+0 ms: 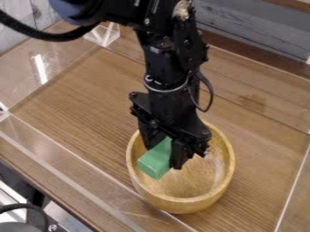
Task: Remove the green block from inside the brown bowl and put it on the table
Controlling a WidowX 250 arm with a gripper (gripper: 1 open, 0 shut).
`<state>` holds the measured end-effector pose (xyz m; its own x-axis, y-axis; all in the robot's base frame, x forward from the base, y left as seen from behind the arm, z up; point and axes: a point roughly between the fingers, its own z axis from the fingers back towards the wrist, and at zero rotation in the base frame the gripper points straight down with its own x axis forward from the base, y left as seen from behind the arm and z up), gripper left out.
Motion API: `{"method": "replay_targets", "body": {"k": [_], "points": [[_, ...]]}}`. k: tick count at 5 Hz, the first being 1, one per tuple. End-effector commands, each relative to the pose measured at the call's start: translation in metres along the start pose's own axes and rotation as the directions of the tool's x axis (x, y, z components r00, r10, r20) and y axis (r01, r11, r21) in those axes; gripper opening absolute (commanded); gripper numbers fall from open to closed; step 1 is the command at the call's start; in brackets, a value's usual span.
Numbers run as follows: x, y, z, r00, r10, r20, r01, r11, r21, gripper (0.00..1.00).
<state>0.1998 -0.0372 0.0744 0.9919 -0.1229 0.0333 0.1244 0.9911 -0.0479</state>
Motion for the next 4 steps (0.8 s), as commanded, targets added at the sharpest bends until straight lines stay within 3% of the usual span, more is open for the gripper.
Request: {"method": "replay_targets", "body": {"k": [1,4], "points": [[0.0122,0.0013,0.0175,0.997,0.004,0.073,-0.003,1.000,-0.003,0.00],[0.0114,0.0012,0.0229,0.997,-0.006,0.078,0.007,1.000,-0.013,0.00]]}}
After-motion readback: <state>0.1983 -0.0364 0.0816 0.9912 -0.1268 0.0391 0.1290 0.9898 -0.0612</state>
